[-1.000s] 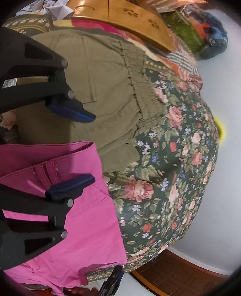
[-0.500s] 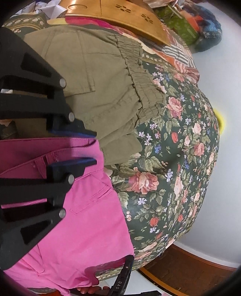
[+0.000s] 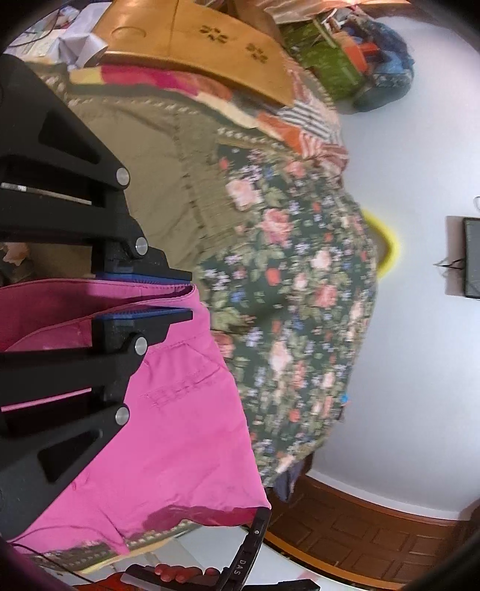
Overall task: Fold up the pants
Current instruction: 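Close the left gripper on the waistband while the right gripper closes beside it, then lift the waistband with both grippers and fold it over toward the hem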
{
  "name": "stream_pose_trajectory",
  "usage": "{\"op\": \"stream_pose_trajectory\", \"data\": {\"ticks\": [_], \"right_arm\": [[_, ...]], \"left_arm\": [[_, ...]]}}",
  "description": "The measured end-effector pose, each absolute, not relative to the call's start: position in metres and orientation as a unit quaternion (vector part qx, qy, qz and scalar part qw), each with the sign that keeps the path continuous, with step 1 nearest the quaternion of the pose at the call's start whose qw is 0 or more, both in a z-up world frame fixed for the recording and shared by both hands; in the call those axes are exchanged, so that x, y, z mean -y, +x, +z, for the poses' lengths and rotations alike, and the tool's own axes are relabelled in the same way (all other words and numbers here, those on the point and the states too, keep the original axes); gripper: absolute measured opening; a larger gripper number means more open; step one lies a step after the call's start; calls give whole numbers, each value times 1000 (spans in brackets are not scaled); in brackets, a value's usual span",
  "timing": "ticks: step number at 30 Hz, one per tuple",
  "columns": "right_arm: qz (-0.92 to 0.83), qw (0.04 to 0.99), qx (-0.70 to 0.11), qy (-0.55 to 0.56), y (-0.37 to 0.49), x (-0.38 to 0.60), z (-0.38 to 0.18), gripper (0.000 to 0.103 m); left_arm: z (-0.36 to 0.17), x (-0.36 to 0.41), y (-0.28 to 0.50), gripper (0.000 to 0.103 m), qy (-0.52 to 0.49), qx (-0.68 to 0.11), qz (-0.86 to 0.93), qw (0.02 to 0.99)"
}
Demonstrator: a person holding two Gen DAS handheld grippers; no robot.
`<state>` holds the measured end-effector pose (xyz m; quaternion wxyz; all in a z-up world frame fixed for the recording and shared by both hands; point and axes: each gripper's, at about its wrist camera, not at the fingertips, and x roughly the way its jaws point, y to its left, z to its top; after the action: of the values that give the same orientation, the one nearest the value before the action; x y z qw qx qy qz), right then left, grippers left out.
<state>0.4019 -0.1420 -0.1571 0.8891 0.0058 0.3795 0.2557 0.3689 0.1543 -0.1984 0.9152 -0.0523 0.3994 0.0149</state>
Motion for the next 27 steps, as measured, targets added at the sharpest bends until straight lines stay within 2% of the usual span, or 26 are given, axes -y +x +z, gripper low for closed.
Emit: {"op": "stream_pose_trajectory", "data": {"ticks": [11, 27], "right_arm": [[270, 910, -315, 15, 390, 139, -90, 5], [302, 896, -323, 27, 278, 168, -70, 5]], "left_arm": [[-144, -151, 351, 10, -40, -351, 2, 935], [-130, -146, 246, 8, -48, -359, -16, 932]]}}
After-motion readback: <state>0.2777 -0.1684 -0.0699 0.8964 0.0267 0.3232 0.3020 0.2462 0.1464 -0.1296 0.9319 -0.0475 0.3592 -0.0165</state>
